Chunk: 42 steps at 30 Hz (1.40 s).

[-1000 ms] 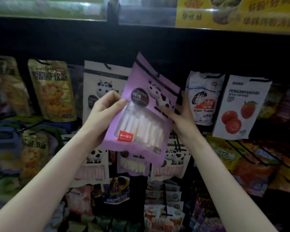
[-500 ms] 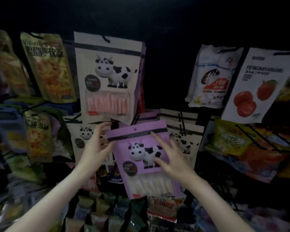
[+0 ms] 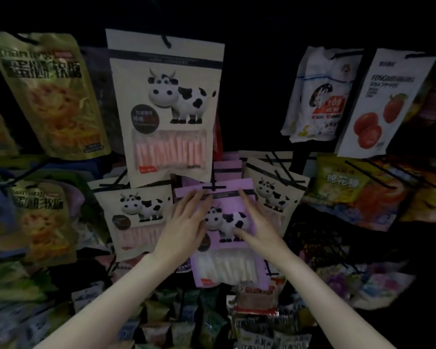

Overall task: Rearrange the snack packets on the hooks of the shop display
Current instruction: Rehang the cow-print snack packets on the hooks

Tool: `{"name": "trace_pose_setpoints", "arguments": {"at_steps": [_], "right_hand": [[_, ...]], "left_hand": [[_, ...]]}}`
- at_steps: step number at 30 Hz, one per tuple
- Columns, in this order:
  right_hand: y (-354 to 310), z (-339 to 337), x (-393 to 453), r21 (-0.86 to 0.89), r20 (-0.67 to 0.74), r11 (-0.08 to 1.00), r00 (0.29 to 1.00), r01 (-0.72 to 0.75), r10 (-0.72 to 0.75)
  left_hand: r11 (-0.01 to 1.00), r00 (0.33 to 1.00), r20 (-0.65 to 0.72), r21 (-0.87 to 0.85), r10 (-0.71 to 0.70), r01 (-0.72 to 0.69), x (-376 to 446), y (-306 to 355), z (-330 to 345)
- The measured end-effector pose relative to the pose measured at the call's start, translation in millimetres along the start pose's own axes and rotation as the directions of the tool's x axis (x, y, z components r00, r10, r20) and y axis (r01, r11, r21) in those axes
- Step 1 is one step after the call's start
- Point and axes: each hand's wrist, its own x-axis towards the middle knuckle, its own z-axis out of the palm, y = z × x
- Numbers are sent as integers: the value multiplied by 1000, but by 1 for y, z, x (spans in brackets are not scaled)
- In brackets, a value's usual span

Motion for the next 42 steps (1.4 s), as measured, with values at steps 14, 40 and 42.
{"name": "trace_pose_setpoints", "arguments": {"at_steps": [14,40,42], "right_hand": [[-15,22,49,-167,-124,934,946,-317,299],[-137,-33,93,494,-248,864,968,97,34],[-141,-40,89,601,-201,788,979,134,-14]], "left_hand": [[997,989,133,-24,-63,67,19,-29,-2],[635,840,-404,-767,-363,-95,19,-23,-175],[623,863,-417,-764,-284,-164,10,-12,-191]]}}
